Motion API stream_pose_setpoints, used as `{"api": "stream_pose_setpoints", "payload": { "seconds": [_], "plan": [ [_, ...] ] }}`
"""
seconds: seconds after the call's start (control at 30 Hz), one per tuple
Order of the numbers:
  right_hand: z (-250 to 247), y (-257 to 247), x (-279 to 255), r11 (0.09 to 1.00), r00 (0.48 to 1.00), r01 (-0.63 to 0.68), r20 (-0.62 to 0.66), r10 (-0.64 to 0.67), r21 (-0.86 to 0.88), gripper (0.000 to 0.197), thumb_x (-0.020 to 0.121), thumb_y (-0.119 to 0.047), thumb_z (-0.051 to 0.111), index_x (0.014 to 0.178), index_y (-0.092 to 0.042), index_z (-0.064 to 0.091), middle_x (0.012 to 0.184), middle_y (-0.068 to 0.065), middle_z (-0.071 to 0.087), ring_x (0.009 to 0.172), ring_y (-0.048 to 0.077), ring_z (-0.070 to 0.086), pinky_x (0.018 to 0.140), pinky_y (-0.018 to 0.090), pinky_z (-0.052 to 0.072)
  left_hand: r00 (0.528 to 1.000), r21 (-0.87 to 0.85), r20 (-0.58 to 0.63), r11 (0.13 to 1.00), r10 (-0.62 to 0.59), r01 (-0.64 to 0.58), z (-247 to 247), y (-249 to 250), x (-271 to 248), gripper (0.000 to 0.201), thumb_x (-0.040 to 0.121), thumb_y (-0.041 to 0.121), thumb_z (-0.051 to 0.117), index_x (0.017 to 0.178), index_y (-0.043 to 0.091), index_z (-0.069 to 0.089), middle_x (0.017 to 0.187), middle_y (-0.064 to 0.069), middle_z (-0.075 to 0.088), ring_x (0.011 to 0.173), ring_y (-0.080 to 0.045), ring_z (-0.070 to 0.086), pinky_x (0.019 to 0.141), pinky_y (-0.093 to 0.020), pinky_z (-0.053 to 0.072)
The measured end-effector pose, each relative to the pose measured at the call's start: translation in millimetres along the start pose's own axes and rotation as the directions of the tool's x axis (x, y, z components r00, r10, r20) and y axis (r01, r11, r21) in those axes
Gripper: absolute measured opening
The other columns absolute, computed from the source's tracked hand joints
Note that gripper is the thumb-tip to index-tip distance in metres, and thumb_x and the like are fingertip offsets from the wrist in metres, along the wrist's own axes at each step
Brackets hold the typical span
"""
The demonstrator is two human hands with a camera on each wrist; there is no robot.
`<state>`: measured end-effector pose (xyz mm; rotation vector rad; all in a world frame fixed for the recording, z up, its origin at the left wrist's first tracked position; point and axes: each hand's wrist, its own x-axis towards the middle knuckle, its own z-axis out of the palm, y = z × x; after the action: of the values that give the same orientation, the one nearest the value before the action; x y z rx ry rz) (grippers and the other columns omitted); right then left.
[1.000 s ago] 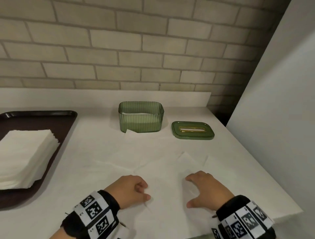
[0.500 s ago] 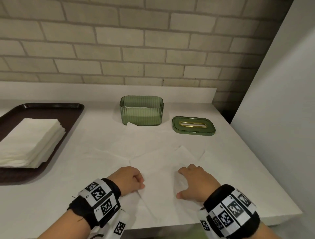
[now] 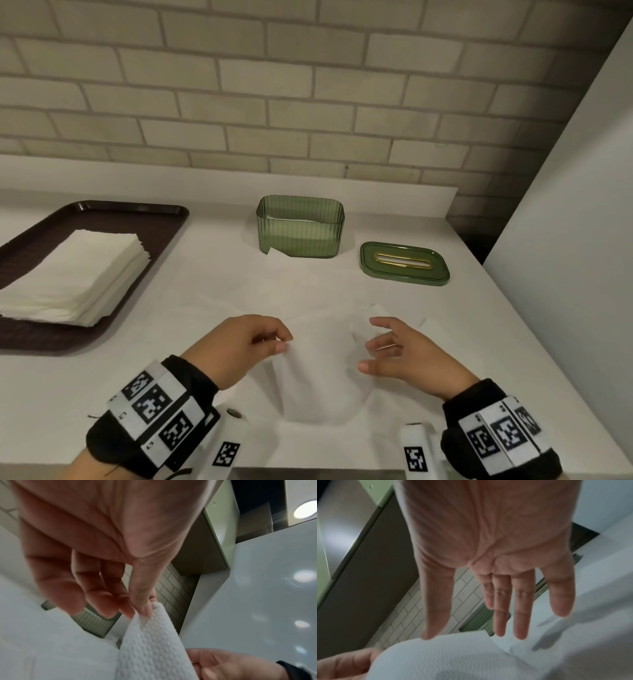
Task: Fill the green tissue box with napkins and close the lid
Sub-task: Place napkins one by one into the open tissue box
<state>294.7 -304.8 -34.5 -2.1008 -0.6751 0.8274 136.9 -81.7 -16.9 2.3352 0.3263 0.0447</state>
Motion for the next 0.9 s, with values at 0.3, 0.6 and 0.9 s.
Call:
{"api": "stream_pose_setpoints", "payload": {
  "seconds": [0.3, 0.6, 0.9],
  "plan": [
    [9, -28, 19, 0.99, 0.972, 0.032, 0.237, 0.0, -0.134, 0.094, 0.064, -0.055, 0.077, 0.141, -0.034, 0.028, 0.128, -0.009, 0.05, 0.116, 0.005, 0.053, 0.102, 0.024, 0.042, 0.987, 0.069, 0.051, 0.986, 0.151, -0.154, -42, 8, 0, 0.029, 0.092, 0.022, 0.056, 0.078, 0.048, 0.058, 0.089, 0.011, 0.059, 0.09, 0.0, 0.053, 0.075, -0.005, 0.036],
    [27, -61, 39, 0.946, 0.889, 0.115, 0.394, -0.235, 0.304, 0.064, 0.071, -0.024, 0.08, 0.128, -0.012, 0.054, 0.129, 0.014, 0.06, 0.121, 0.034, 0.054, 0.105, 0.054, 0.038, 0.978, -0.047, 0.052, 0.979, 0.201, -0.199, -90, 4, 14, 0.033, 0.094, 0.013, 0.05, 0.092, 0.045, 0.06, 0.086, 0.021, 0.054, 0.079, 0.002, 0.051, 0.07, -0.012, 0.046],
    [6, -75, 62, 0.91, 0.988, 0.084, 0.088, -0.13, 0.406, 0.04, 0.074, -0.025, 0.078, 0.108, -0.006, 0.069, 0.109, 0.009, 0.071, 0.095, 0.021, 0.068, 0.086, 0.032, 0.054, 0.996, -0.049, -0.078, 0.998, 0.038, -0.042, -112, -29, 57, 0.017, 0.095, 0.016, 0.049, 0.097, 0.03, 0.059, 0.082, 0.009, 0.051, 0.069, -0.004, 0.052, 0.064, -0.015, 0.047]
  ]
}}
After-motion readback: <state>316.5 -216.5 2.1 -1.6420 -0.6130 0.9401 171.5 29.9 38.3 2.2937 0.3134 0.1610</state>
